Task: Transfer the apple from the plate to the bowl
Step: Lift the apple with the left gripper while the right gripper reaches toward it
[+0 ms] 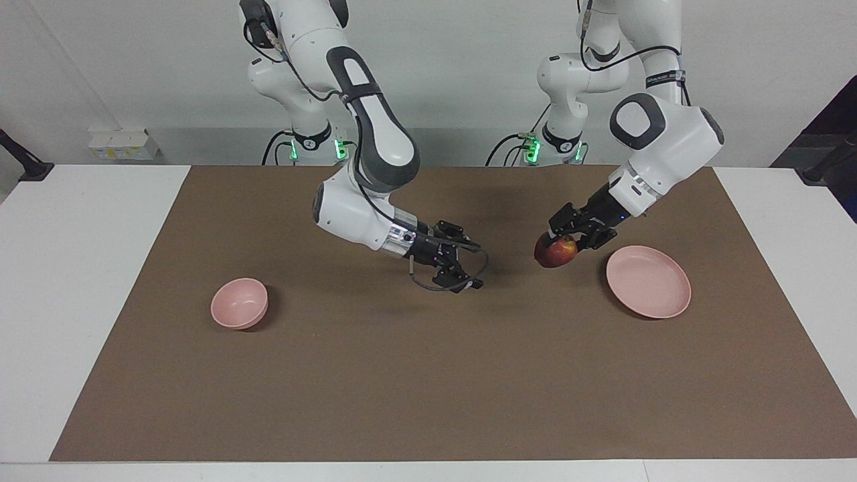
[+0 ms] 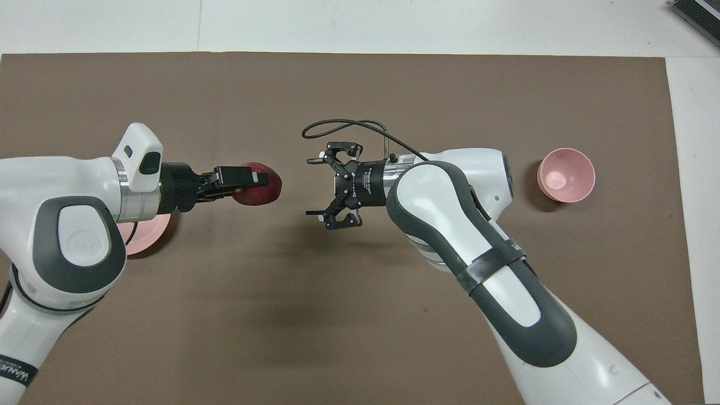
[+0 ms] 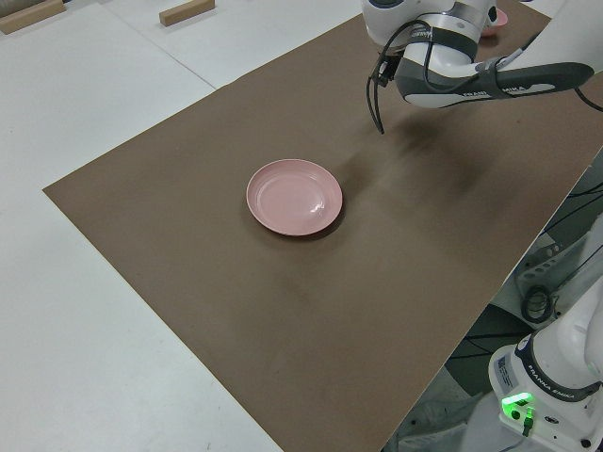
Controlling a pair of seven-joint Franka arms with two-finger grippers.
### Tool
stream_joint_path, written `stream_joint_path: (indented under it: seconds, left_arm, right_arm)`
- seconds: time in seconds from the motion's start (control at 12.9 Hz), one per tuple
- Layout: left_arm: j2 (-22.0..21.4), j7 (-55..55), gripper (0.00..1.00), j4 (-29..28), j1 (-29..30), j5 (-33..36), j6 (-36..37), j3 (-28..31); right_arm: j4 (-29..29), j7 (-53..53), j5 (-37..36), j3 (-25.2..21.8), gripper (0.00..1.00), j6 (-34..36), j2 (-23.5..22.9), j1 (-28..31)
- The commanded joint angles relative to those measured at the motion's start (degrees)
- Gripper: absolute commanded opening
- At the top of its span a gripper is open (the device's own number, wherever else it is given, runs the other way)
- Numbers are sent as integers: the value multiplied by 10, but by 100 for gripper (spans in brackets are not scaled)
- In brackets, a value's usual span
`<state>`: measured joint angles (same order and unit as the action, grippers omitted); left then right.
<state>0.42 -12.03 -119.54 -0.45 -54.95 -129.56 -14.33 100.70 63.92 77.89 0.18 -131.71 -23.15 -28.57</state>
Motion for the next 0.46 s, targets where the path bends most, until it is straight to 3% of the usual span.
stream_joint_path:
  seconds: [0.0, 0.39]
  left_arm:
    - [30, 31, 0, 32, 4, -17, -32, -32]
    - [29, 67, 0, 29, -1, -19, -13, -59]
  right_arm:
    - [27, -28, 36, 0, 100, -17, 21, -10]
    - [27, -64, 53, 0, 100, -16, 25, -22]
